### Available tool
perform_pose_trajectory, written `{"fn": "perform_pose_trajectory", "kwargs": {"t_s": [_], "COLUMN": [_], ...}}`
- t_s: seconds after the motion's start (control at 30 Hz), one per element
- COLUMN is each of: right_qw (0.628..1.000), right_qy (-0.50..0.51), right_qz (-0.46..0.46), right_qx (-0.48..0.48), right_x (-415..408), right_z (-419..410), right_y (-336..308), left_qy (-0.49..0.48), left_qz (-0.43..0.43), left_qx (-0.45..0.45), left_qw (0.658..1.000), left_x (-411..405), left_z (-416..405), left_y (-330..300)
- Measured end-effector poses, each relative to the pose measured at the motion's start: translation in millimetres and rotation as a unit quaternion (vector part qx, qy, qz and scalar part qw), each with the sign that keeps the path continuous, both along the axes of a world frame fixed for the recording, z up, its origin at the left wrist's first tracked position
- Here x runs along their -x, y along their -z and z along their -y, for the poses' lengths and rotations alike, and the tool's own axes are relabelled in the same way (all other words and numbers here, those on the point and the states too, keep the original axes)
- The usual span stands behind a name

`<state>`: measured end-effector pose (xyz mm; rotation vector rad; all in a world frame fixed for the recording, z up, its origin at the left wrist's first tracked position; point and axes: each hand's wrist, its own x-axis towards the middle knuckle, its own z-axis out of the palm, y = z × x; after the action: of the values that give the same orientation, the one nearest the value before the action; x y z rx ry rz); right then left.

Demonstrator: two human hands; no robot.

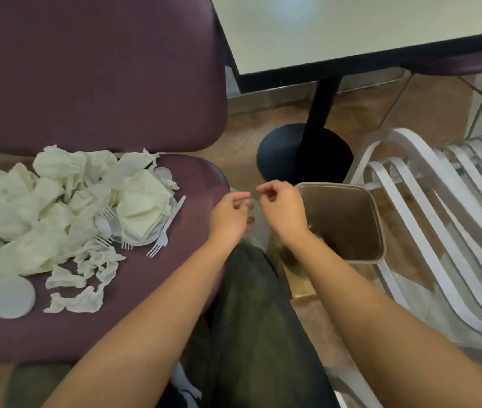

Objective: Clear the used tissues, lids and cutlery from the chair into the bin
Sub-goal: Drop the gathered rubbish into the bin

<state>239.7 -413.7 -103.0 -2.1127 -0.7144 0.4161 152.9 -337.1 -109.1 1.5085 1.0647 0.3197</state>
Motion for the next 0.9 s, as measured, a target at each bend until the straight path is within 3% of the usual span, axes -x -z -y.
{"fn": "perform_pose_trajectory", "kwargs": {"t_s": [0.13, 0.27, 0.4, 0.57, 0.67, 0.9], "right_qw": [0.999, 0.986, 0.948, 0.900, 0.886, 0.873], "right_qy": [-0.051, -0.138, -0.250, -0.311, -0.323, -0.329], "right_qz": [0.018, 0.076, 0.159, 0.259, 0.289, 0.341], "right_qx": [0.005, 0.053, 0.114, 0.163, 0.163, 0.115], "right_x": [38.2, 76.0, 103.1, 117.0, 117.8, 111.9], "right_z": [-31.9, -57.2, -75.8, -85.1, -86.1, -84.2], "right_y": [-2.0, 1.2, 2.4, 10.3, 13.7, 15.2], "left_qy": [-0.060, -0.110, -0.087, -0.023, -0.003, -0.012], "left_qz": [0.006, -0.058, -0.152, -0.237, -0.236, -0.181], "left_qx": [-0.079, -0.178, -0.304, -0.381, -0.389, -0.348], "left_qw": [0.995, 0.976, 0.936, 0.894, 0.890, 0.920], "left_x": [55.0, 113.4, 151.5, 175.3, 180.8, 184.2], "left_z": [-28.5, -58.6, -84.4, -91.2, -94.7, -97.0], "left_y": [-2.2, -4.9, -3.0, 6.1, 7.8, 10.4]}}
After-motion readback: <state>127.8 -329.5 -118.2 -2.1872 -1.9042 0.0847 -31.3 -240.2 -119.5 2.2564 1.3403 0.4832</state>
